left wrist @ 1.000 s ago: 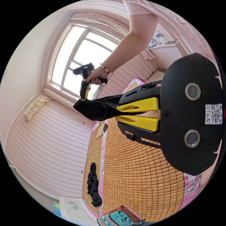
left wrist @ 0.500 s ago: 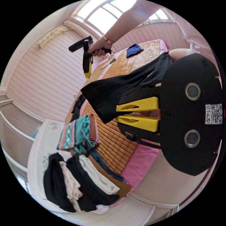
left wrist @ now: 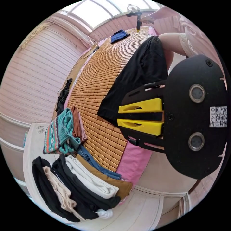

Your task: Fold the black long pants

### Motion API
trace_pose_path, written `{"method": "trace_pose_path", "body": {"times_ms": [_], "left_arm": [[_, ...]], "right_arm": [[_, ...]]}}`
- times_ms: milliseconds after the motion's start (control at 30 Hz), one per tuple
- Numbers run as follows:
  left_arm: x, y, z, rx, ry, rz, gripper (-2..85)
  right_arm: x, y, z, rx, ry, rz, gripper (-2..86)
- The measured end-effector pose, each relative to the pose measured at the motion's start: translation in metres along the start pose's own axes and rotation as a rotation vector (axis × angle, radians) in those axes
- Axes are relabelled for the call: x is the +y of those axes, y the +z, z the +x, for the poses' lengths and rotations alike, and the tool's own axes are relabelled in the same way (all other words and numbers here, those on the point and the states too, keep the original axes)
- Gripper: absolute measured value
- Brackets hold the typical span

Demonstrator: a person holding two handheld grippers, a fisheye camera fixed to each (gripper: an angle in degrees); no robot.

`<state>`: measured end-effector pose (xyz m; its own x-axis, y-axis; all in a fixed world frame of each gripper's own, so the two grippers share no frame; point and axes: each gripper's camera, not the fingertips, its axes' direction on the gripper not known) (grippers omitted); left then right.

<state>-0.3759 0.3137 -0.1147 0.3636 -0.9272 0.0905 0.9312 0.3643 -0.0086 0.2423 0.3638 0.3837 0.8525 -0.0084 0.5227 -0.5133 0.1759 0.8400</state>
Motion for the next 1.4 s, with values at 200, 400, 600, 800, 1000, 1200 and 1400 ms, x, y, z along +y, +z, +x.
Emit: {"method": "trace_pose_path", "body": {"times_ms": [200, 400, 600, 800, 1000, 1200, 1400], "left_arm": [[-0.068, 0.087, 0.046, -0.024, 0.082, -0.125, 8.4], [-0.075, 0.178, 0.072, -0.108, 0.075, -0.363, 12.3], [-0.062, 0.185, 0.108, -0.162, 0.215, -0.293, 1.7], [-0.087, 0.137, 0.109, -0.065, 0.168, -0.09, 0.3], [-0.104, 0.165, 0.085, -0.171, 0.1, -0.095, 3.9], [-0.082, 0.201, 0.064, -0.175, 0.031, -0.182, 6.5], [-0.032, 0.167, 0.087, -0.145, 0.173, -0.203, 7.1]], "right_arm": [[0.081, 0.027, 0.097, 0.031, 0.307, 0.004, 15.2], [0.101, 0.08, 0.109, -0.041, 0.264, -0.135, 11.4], [0.105, 0.024, 0.091, 0.012, 0.14, 0.087, 3.3], [0.058, -0.05, 0.061, 0.158, -0.105, 0.273, 3.7], [0.013, -0.013, 0.095, 0.21, -0.018, 0.196, 5.4], [0.024, 0.041, 0.135, 0.177, 0.189, 0.179, 13.6], [0.042, 0.052, 0.182, 0.001, 0.364, 0.333, 14.6]]}}
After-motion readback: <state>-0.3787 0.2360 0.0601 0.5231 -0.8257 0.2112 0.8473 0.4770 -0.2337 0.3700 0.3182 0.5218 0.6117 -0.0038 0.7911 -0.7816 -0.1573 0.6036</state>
